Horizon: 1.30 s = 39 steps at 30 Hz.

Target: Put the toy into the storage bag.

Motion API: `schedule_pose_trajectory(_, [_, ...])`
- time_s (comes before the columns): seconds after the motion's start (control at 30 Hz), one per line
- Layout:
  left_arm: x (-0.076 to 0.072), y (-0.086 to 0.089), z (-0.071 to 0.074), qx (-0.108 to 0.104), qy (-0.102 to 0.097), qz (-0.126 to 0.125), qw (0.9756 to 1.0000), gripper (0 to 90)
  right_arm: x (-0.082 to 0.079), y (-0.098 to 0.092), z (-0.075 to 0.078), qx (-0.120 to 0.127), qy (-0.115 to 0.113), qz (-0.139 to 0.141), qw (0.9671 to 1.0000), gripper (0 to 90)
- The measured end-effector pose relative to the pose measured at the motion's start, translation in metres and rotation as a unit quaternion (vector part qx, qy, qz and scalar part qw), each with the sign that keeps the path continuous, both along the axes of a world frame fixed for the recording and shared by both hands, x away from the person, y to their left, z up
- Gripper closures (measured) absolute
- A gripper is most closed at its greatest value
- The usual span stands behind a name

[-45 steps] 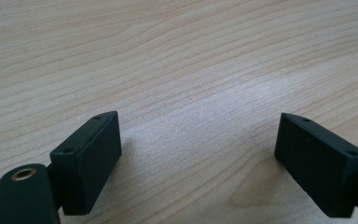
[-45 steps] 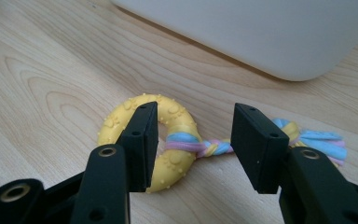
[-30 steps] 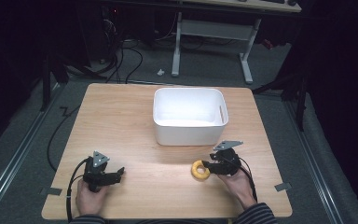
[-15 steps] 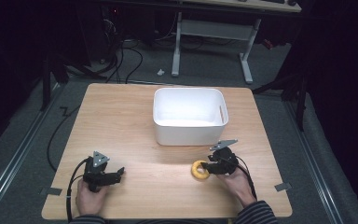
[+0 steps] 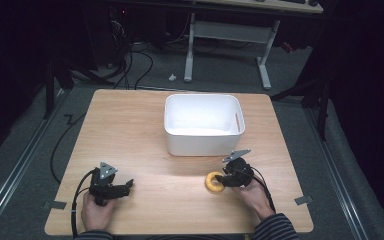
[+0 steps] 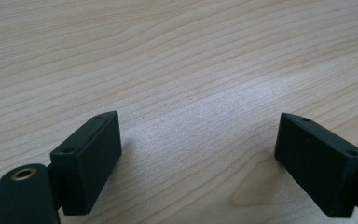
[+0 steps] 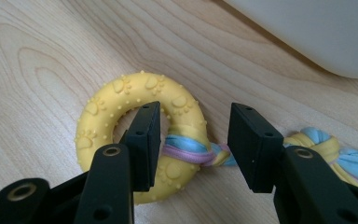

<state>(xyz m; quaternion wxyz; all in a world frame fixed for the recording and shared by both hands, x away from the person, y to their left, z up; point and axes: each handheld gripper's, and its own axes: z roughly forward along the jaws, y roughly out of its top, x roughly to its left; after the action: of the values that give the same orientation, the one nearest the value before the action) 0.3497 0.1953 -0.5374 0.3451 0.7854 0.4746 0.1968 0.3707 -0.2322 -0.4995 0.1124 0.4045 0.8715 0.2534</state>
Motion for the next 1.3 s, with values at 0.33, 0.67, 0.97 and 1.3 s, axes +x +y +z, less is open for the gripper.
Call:
schedule_pose_trajectory(0.33, [0.0,0.0,0.0,0.0,0.0,0.0,1.0,14.8,0.003,0.0,-0.004,0.006,0.014,0.017,0.9997,62.3])
schedule_pose_trajectory(0.67, [0.0,0.0,0.0,0.001,0.0,-0.002,1.0,14.8,0.003,0.0,-0.004,0.005,0.01,0.037,0.9993,67.7])
schedule_pose_trajectory(0.97, [0.001,0.0,0.0,0.001,-0.001,-0.003,1.0,14.9,0.001,-0.003,-0.001,0.002,0.003,0.033,0.9995,68.3])
schedule_pose_trajectory(1.3, [0.0,0.0,0.0,0.0,0.0,-0.003,1.0,14.9,-0.004,-0.02,0.011,0.032,-0.011,0.006,0.9994,68.4])
